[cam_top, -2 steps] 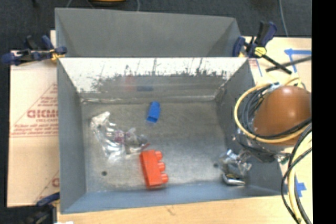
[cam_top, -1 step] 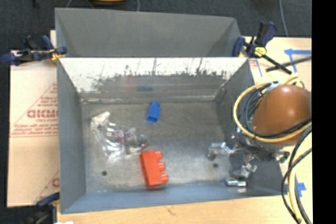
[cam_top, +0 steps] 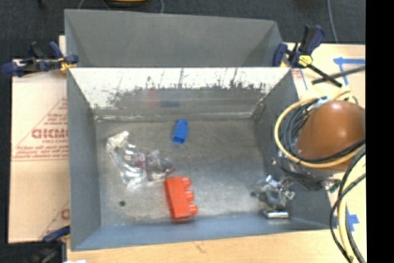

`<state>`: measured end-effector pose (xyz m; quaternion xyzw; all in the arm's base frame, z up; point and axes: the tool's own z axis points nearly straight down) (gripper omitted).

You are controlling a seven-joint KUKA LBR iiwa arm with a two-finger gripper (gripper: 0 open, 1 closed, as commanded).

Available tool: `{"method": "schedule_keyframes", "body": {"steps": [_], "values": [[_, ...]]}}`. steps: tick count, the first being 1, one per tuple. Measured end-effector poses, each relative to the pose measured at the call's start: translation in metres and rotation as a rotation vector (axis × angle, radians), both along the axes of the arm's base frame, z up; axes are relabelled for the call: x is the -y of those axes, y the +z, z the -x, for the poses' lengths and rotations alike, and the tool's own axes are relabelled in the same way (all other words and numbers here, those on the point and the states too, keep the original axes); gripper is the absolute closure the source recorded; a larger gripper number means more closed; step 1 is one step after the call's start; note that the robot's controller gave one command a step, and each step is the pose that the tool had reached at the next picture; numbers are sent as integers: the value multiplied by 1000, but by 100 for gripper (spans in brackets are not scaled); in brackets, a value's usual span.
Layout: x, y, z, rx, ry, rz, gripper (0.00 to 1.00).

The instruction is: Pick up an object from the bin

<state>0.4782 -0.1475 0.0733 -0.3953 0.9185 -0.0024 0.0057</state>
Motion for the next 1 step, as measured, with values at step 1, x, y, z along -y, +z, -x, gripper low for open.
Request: {"method": "schedule_keyframes", "body": {"steps": [1], "values": [[-2, 1, -2, 7, 1, -3, 0]]}}
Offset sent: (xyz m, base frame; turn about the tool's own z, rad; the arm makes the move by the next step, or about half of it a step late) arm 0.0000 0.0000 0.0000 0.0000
